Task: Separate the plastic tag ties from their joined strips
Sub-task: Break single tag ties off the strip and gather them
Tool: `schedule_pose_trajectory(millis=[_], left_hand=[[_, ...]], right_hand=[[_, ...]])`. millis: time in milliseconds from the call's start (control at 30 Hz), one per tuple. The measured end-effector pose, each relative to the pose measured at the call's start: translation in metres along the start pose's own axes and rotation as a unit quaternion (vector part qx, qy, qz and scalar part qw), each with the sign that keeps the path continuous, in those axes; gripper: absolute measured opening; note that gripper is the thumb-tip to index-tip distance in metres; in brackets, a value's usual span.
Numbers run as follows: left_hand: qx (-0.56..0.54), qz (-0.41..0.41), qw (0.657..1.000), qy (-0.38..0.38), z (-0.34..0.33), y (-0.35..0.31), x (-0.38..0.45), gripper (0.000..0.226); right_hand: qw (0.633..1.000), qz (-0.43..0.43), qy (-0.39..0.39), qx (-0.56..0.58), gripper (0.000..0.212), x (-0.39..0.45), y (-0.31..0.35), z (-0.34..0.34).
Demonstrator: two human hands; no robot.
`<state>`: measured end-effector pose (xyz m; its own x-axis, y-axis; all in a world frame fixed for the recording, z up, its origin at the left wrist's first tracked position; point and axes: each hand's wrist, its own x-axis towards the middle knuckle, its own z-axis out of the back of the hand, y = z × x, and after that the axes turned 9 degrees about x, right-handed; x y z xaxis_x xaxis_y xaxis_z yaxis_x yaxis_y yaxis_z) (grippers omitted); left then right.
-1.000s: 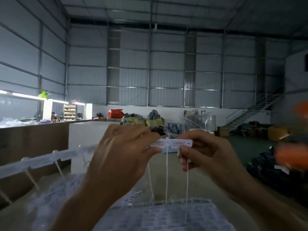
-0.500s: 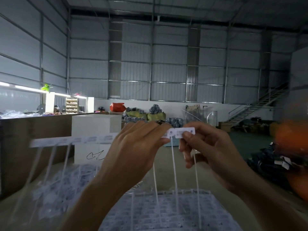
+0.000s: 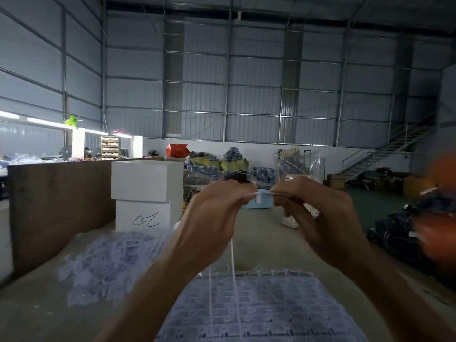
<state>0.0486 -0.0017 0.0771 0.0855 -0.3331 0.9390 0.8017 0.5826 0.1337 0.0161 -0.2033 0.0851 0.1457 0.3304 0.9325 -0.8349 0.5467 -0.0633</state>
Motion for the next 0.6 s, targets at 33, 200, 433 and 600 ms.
schedule_pose_trajectory(millis=[33, 200, 433, 600], left_hand=[[-0.004, 0.005, 1.0, 0.002, -0.002, 0.001, -0.001, 0.023], [-0.003, 0.006, 1.0, 0.028, -0.002, 0.001, -0.001, 0.029], [0.066, -0.014, 0.997, 0.042, -0.005, 0.003, 0.0, 0.032], [0.129, -0.029, 0.989, 0.071, -0.016, 0.006, -0.012, 0.02]], right_hand=[[1.0, -0.005, 0.003, -0.001, 0.012, -0.001, -0.002, 0.0], [0.975, -0.126, 0.005, 0.185, 0.014, -0.004, -0.007, -0.004], [0.958, -0.192, -0.041, 0.207, 0.006, -0.005, -0.015, -0.016], [0.932, -0.276, -0.101, 0.214, 0.006, -0.015, -0.019, -0.041]])
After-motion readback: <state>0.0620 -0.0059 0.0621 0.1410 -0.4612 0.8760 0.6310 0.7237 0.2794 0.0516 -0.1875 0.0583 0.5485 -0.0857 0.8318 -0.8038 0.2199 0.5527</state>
